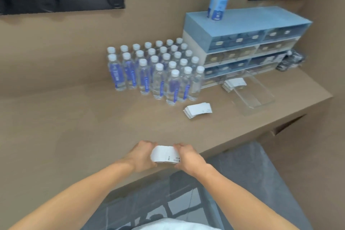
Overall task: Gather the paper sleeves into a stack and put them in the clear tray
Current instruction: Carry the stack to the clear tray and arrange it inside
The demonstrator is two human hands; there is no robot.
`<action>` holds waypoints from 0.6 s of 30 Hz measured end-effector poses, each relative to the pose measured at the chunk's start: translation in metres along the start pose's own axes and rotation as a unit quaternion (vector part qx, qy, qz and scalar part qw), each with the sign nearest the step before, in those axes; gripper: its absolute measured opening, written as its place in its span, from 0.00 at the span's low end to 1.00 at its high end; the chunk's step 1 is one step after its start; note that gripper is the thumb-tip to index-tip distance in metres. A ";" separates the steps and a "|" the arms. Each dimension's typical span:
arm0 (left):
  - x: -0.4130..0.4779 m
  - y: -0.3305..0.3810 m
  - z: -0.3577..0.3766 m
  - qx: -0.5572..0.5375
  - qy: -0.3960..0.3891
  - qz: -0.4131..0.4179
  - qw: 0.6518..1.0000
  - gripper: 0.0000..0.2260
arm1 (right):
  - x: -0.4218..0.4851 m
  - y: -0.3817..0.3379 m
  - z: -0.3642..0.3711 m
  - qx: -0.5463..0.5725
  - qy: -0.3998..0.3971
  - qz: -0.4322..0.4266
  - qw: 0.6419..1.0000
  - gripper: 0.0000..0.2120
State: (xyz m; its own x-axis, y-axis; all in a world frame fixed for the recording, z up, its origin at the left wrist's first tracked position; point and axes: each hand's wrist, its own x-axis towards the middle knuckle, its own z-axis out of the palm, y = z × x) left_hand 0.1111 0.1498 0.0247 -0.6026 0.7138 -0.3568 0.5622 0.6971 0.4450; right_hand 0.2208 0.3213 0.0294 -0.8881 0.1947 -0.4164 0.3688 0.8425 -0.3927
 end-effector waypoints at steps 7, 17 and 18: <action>0.025 0.094 0.058 0.020 -0.050 0.009 0.999 0.18 | -0.050 0.101 -0.013 -0.001 0.037 0.019 0.999 0.13; 0.046 0.086 0.063 0.041 -0.064 0.017 0.997 0.18 | -0.031 0.121 -0.011 0.024 0.018 0.003 1.000 0.14; 0.051 0.080 0.060 0.042 -0.061 0.023 0.997 0.18 | -0.025 0.120 -0.016 0.024 0.019 -0.004 1.000 0.14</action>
State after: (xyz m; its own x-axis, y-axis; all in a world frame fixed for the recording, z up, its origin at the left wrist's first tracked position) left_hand 0.1596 0.2460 -0.0072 -0.5046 0.7442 -0.4376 0.6354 0.6633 0.3953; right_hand 0.2827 0.4259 0.0056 -0.9004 0.2070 -0.3826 0.3733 0.8193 -0.4352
